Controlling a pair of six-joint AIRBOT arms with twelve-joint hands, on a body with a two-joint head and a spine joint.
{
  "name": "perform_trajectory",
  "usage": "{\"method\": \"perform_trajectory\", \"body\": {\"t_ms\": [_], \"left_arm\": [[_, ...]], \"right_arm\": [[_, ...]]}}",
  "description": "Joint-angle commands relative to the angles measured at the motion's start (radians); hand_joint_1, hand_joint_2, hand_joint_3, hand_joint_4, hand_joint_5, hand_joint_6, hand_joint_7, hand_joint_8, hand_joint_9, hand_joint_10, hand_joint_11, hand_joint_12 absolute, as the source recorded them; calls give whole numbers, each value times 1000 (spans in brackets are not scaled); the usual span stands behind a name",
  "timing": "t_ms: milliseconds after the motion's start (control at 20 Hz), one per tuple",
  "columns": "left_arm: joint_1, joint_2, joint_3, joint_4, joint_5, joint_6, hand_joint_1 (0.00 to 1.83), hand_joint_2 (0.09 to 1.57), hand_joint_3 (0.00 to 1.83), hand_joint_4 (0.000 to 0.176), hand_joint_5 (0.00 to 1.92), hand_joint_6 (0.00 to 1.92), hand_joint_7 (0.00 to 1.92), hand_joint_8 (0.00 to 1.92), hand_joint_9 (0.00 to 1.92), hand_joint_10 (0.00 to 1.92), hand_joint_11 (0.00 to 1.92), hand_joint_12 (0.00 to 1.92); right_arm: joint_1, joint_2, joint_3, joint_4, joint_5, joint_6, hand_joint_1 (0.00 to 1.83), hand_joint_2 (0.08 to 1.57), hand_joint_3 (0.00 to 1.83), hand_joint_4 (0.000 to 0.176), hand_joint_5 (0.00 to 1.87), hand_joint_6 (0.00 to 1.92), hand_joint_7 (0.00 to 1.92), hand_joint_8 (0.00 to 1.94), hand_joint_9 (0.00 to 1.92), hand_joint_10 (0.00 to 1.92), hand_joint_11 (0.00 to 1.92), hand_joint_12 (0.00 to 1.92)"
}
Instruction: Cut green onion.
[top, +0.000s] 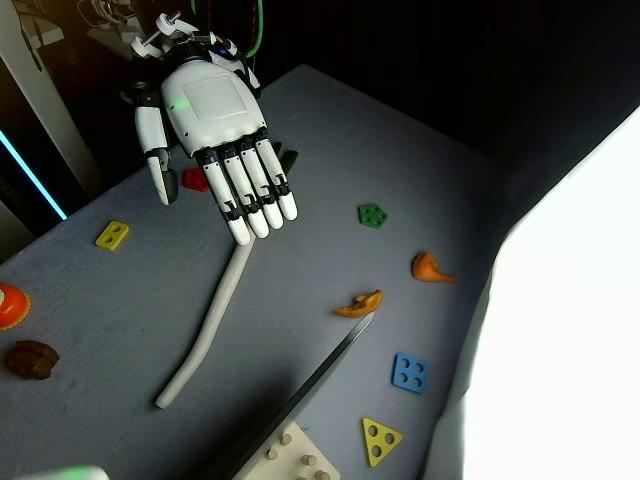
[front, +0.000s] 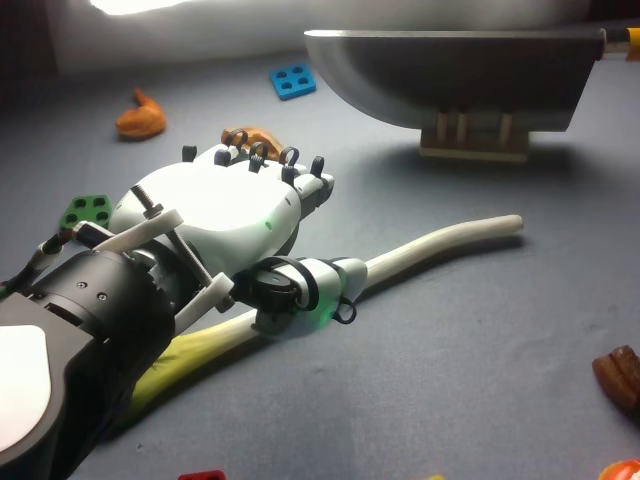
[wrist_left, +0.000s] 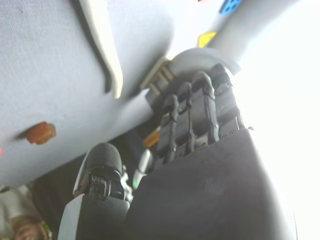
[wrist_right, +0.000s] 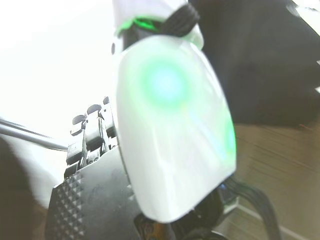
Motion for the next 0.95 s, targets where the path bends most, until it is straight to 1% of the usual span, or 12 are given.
{"method": "perform_trajectory", "body": {"t_ms": [0, 100, 250, 300, 350, 450, 500, 550, 600, 650, 700, 900], "left_arm": [[-9, -4, 2, 78, 33, 0, 3, 1386, 0, 0, 163, 1, 158, 0, 163, 8, 0, 283], [-9, -4, 2, 78, 33, 0, 0, 1357, 0, 0, 174, 3, 199, 5, 202, 13, 0, 415], [-9, -3, 2, 77, 33, 0, 0, 1296, 0, 0, 527, 67, 665, 62, 629, 121, 64, 1287], [-10, -4, 3, 77, 33, 0, 0, 1300, 0, 0, 639, 57, 806, 49, 752, 163, 160, 1360], [-10, -4, 3, 77, 33, 0, 0, 1324, 0, 0, 826, 42, 1005, 69, 889, 346, 293, 1471], [-10, -4, 4, 76, 33, 0, 67, 1348, 1, 0, 1130, 118, 1276, 169, 919, 990, 459, 1676], [-9, -4, 5, 76, 33, 0, 107, 1381, 0, 0, 1043, 701, 1148, 806, 880, 1365, 542, 1847], [-9, -4, 6, 76, 33, 0, 98, 1394, 1, 0, 928, 1048, 1052, 1101, 847, 1503, 550, 1906], [-9, -4, 8, 77, 33, 0, 19, 1439, 7, 0, 910, 1324, 1051, 1327, 868, 1692, 639, 1918], [-9, -4, 9, 79, 33, 0, 3, 1460, 6, 0, 936, 1496, 1072, 1521, 927, 1856, 755, 1920], [-7, -4, 10, 81, 33, 0, 0, 1476, 8, 0, 1017, 1555, 1154, 1626, 1068, 1908, 893, 1921], [0, -4, 13, 85, 33, 0, 100, 1494, 0, 0, 964, 1751, 1128, 1751, 1152, 1921, 1037, 1921]], "right_arm": [[22, 23, -31, -16, 102, 9, 417, 966, 39, 35, 0, 0, 0, 0, 0, 0, 0, 0], [56, 83, -123, -118, 126, 24, 173, 1083, 39, 3, 44, 12, 55, 8, 13, 4, 0, 0], [107, 137, -231, -249, 143, 77, 79, 1184, 4, 0, 763, 228, 824, 152, 604, 370, 32, 1406], [122, 146, -259, -283, 140, 96, 54, 1201, 6, 0, 813, 452, 889, 376, 614, 809, 143, 1611], [134, 151, -278, -309, 131, 117, 50, 1226, 9, 0, 894, 800, 932, 881, 688, 1286, 341, 1804], [159, 157, -322, -348, 82, 155, 21, 1250, 9, 0, 1025, 1245, 1122, 1431, 940, 1826, 751, 1911], [160, 158, -328, -354, 81, 171, 3, 1256, 7, 0, 1126, 1532, 1264, 1628, 1155, 1902, 1048, 1919], [160, 160, -333, -362, 81, 186, 0, 1258, 6, 0, 1139, 1615, 1294, 1679, 1214, 1917, 1125, 1921], [158, 160, -333, -386, 79, 209, 0, 1268, 3, 28, 1227, 1760, 1372, 1755, 1344, 1920, 1301, 1921], [156, 160, -333, -402, 74, 221, 0, 1264, 0, 146, 1262, 1816, 1405, 1810, 1405, 1921, 1389, 1921], [155, 158, -333, -437, 59, 248, 0, 1269, 2, 170, 1284, 1832, 1444, 1852, 1483, 1921, 1486, 1921], [179, 131, -359, -524, 16, 288, 0, 1258, 0, 176, 1343, 1920, 1514, 1941, 1584, 1921, 1600, 1921]]}}
